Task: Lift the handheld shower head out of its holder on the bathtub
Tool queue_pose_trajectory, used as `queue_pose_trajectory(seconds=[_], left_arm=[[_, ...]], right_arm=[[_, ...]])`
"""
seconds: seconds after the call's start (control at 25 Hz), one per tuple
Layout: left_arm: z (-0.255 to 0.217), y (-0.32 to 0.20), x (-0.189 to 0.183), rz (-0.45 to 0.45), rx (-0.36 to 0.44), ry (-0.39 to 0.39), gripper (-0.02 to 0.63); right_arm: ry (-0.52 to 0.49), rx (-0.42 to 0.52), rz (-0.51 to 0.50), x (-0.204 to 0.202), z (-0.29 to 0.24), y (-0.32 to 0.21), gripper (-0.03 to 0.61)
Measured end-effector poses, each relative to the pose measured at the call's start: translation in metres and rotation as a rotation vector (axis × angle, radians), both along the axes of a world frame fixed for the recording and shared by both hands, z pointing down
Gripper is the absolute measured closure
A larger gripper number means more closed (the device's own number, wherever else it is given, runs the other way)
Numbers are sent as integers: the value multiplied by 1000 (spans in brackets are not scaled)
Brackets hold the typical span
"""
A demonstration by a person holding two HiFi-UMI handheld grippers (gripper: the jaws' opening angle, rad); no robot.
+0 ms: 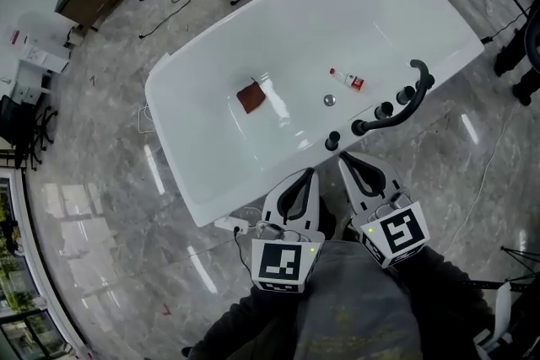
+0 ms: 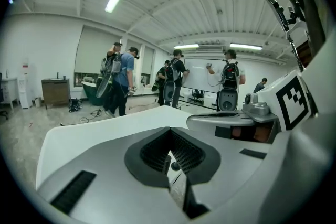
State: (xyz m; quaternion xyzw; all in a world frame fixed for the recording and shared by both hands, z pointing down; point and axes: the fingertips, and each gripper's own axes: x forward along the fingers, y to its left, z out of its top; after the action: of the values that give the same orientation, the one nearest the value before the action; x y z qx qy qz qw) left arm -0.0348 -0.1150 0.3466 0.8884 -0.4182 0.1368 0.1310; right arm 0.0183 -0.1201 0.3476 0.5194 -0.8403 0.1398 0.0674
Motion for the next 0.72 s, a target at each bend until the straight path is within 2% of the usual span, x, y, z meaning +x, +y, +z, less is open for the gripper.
queue_pose_trajectory(seconds=[0.28, 0.52, 0.72], left_arm=[[-8, -39, -7, -5, 3, 41, 611], [-1, -55, -2, -51, 6, 23, 611], [-9, -66, 8, -96, 20, 10, 611]], right_arm=[[42, 28, -17, -12, -12, -32, 574], [89, 44, -65, -8, -8, -52, 574], [85, 78, -133, -3, -14, -66, 574]])
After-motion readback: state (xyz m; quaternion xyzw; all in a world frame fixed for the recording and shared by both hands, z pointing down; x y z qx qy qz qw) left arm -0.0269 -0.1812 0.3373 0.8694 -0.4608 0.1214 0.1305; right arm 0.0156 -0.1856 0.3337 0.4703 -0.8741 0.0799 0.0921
